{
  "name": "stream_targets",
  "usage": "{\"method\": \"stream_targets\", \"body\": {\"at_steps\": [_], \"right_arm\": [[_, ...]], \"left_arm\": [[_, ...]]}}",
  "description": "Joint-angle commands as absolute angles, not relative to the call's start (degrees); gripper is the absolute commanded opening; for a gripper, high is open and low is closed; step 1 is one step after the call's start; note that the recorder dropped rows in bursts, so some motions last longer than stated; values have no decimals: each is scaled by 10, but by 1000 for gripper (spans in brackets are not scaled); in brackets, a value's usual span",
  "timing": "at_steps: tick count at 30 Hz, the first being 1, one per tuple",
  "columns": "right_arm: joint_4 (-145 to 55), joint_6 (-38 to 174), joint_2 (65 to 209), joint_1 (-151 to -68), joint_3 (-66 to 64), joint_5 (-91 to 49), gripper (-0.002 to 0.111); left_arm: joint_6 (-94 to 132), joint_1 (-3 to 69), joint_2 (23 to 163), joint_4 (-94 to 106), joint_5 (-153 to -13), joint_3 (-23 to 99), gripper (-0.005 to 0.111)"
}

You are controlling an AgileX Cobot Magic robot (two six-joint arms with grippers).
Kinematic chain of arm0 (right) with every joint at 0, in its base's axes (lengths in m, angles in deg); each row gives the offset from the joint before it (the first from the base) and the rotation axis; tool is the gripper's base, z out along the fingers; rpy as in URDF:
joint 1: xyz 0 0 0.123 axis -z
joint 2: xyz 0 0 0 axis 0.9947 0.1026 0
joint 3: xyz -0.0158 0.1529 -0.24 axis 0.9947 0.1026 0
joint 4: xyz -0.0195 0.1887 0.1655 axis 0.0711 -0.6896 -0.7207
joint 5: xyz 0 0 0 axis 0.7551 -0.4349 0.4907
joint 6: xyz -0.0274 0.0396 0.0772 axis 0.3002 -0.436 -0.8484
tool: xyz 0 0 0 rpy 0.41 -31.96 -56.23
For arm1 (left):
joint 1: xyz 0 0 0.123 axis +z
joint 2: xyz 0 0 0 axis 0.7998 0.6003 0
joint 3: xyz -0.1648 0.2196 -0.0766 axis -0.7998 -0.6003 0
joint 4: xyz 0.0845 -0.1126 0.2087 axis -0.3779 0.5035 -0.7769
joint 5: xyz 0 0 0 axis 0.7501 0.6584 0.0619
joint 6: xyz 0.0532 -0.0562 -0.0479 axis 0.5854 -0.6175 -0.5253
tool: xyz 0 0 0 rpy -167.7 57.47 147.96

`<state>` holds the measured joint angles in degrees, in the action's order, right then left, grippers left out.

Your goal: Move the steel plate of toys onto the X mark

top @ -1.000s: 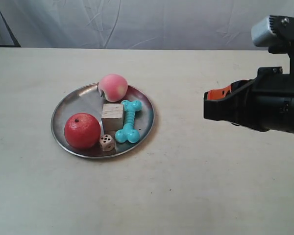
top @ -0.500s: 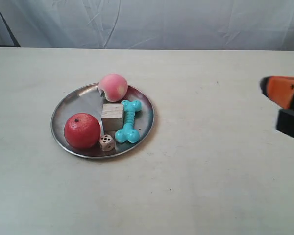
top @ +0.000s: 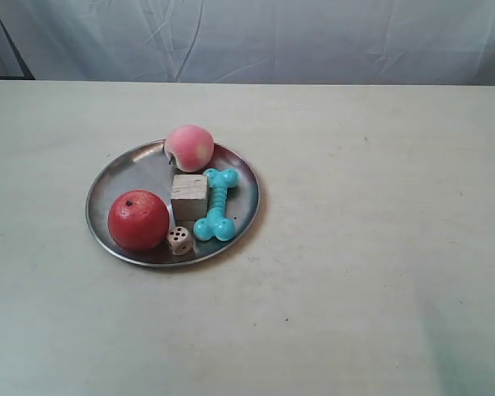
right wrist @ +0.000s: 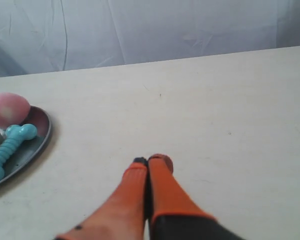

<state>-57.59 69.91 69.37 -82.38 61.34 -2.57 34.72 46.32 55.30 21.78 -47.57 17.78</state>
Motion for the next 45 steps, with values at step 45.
{"method": "stream_targets", "body": {"at_steps": [45], "right_arm": [[-573,702,681,-819,617,-27,0]], "left_arm": [[135,462,234,172,-700,-226,0]]}}
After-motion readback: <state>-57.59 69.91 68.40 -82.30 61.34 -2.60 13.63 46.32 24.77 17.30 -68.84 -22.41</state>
